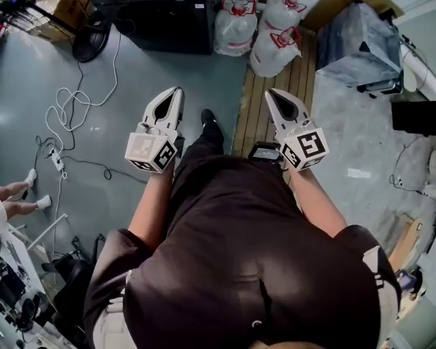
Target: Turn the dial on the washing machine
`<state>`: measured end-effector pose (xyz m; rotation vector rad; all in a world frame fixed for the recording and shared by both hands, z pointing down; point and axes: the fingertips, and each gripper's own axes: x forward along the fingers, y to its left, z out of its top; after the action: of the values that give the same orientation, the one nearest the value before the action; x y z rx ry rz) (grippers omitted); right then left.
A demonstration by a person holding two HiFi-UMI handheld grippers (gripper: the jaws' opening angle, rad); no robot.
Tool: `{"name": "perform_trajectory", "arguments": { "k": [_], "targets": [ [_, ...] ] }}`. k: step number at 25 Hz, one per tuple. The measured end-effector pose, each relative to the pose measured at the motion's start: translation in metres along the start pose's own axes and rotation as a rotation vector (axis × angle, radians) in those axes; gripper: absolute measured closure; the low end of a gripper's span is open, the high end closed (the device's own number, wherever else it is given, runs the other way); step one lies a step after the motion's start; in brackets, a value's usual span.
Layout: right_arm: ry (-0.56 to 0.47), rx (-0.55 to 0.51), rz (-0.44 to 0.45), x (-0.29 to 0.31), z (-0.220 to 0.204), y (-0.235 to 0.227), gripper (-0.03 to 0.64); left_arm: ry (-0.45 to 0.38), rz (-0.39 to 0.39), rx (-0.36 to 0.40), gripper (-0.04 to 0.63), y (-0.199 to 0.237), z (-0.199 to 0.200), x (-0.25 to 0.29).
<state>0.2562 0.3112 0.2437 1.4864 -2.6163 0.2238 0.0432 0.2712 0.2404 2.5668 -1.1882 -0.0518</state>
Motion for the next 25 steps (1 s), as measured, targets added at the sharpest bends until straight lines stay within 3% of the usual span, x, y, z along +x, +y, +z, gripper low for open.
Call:
{"name": "perform_trajectory", "arguments": {
  "k": [17, 25],
  "targets": [
    [0.067, -0.014, 0.071, 0.177, 0.034, -0.068, 0.594, 0.029, 0.019, -0.067, 0.58, 0.128, 0.029, 0.125],
    [0.024, 0.013, 0.121, 0.244, 0.061, -0.081, 0.594, 0.011, 0.053, -0.093, 0.58, 0.173, 0.034, 0.157]
  ]
}}
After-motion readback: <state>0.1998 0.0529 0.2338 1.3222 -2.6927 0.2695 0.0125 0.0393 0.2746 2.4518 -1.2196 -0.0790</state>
